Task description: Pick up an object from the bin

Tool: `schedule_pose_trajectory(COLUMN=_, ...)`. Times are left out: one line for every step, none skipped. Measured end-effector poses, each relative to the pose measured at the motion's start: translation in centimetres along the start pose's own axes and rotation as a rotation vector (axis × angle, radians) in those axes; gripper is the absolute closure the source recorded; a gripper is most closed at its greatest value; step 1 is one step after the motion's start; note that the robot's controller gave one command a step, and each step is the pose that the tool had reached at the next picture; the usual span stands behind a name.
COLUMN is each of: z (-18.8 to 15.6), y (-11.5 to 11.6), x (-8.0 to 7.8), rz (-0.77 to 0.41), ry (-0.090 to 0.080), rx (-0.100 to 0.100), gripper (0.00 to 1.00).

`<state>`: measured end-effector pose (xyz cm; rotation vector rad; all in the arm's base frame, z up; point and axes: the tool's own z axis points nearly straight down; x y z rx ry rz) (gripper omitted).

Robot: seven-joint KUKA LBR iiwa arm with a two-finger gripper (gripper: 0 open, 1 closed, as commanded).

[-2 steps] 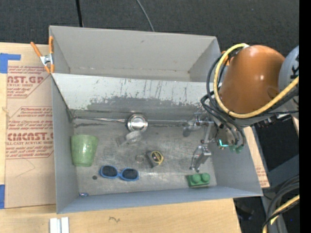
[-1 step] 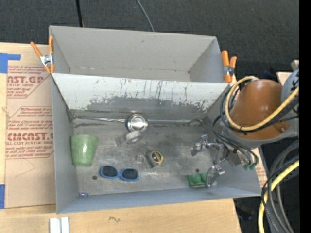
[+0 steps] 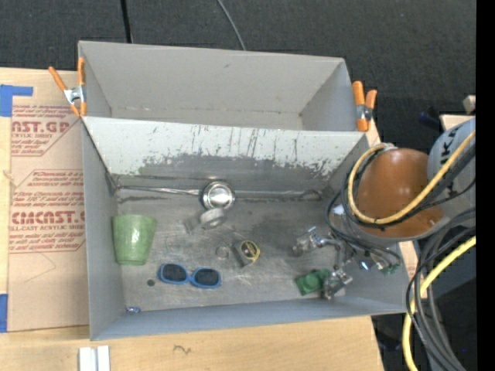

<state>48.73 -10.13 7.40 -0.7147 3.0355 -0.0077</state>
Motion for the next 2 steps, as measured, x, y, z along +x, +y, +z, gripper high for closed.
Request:
schedule_pose_trajectory(z=-0.1, y=-0.1, x=0.5, rz=0.002, ry=0.018, rx=-0.005, gripper=1.00)
schedule_pose_trajectory(z=-14.6, y=-0.5, x=-0.9, rz=-0.073, ry=0.014, rx=-0.006, gripper=1.00)
